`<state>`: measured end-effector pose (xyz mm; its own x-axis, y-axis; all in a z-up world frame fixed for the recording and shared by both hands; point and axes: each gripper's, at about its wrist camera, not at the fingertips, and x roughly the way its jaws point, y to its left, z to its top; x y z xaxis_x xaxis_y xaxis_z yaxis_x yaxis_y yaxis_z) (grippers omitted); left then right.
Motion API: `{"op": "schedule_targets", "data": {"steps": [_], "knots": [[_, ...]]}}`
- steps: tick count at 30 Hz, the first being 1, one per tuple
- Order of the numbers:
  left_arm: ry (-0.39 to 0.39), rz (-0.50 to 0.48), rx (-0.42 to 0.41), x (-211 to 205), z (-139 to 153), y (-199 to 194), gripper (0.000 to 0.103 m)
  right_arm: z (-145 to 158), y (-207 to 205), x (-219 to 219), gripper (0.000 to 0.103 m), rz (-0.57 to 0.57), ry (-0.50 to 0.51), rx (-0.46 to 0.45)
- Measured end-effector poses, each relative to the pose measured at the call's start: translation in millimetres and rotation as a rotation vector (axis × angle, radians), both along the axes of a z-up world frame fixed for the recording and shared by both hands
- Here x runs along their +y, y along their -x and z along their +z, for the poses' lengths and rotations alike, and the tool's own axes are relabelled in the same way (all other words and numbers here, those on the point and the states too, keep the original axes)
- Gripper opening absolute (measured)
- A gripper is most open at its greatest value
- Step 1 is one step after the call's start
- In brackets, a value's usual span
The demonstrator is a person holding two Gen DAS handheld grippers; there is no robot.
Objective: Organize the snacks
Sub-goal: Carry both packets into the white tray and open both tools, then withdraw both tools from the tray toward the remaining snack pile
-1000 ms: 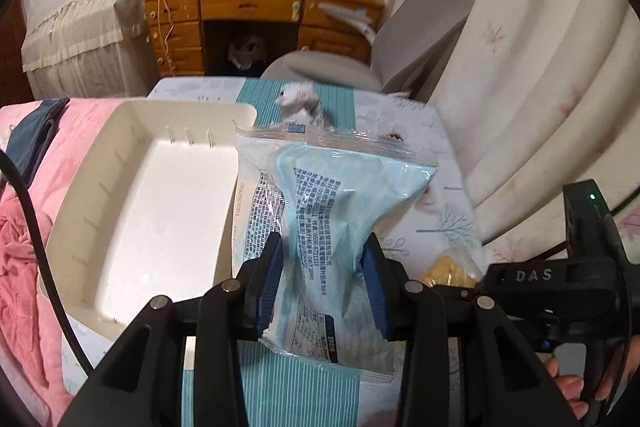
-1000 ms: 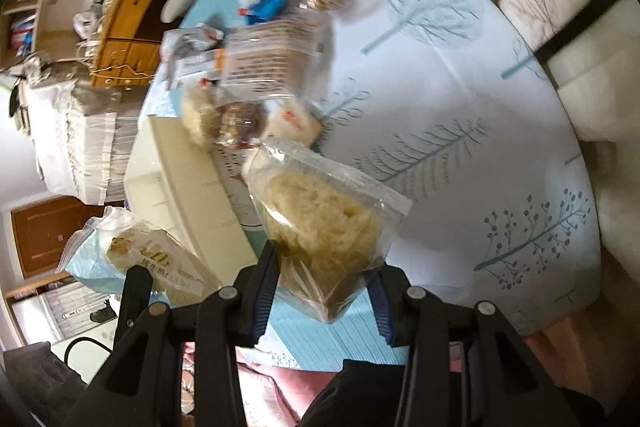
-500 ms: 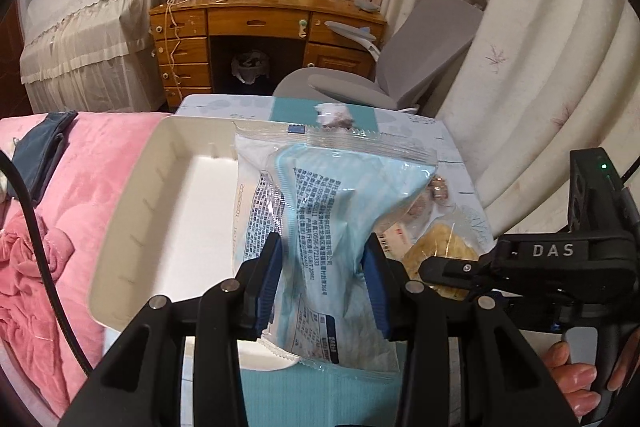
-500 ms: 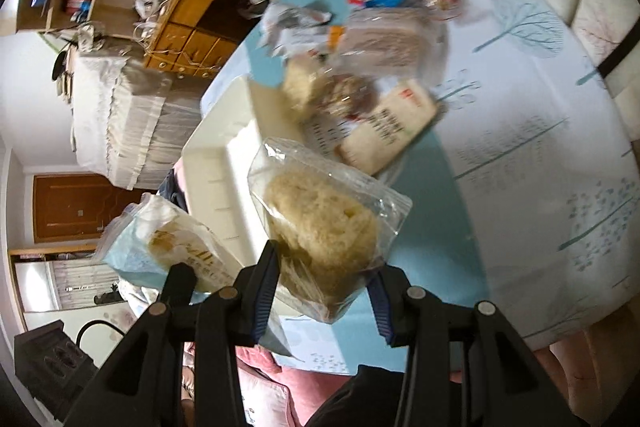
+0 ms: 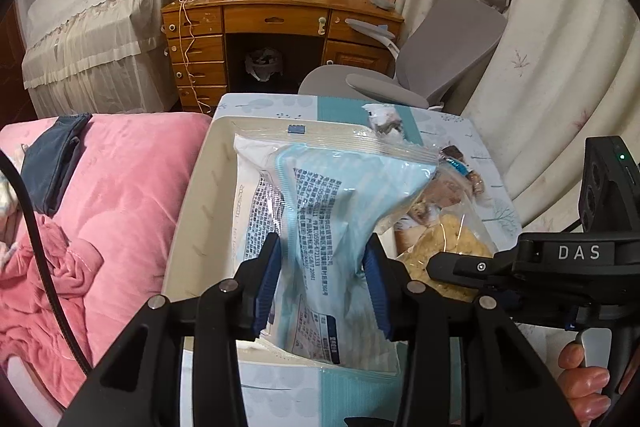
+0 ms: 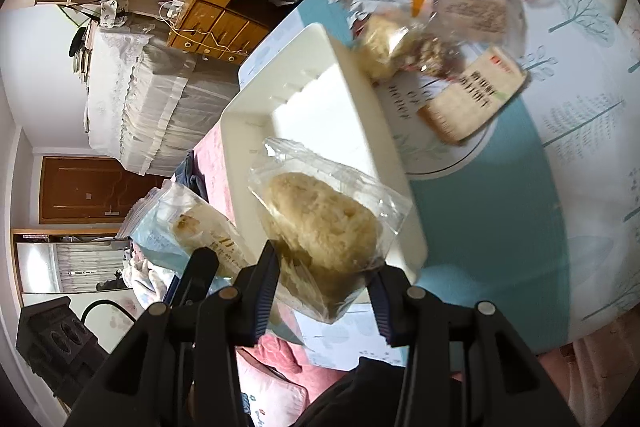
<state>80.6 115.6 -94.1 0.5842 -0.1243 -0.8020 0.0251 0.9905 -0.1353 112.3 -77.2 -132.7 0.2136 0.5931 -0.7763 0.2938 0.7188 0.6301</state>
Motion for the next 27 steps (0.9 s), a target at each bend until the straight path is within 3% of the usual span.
{"op": "schedule_targets", "data": {"steps": [11, 13, 15, 20, 22, 27], "knots": [[-0.017, -0.082, 0.033, 39, -11, -10, 0.041, -15, 11, 41, 0.042, -0.077, -0.031, 0.027], [-0.018, -0.1, 0.047, 41, -14, -12, 0.048, -19, 14, 44, 0.043, -0.098, -0.038, 0.034], [-0.03, -0.107, 0.055, 40, -16, -13, 0.064, -24, 17, 45, 0.044, -0.125, -0.056, 0.049], [-0.053, -0.128, 0.037, 42, -15, -10, 0.074, -37, 27, 42, 0.046, -0.2, -0.087, 0.101], [-0.051, -0.133, 0.045, 43, -16, -11, 0.074, -37, 30, 41, 0.055, -0.216, -0.085, 0.105], [-0.033, -0.151, 0.056, 41, -16, -10, 0.074, -34, 34, 39, 0.066, -0.232, -0.076, 0.104]]}}
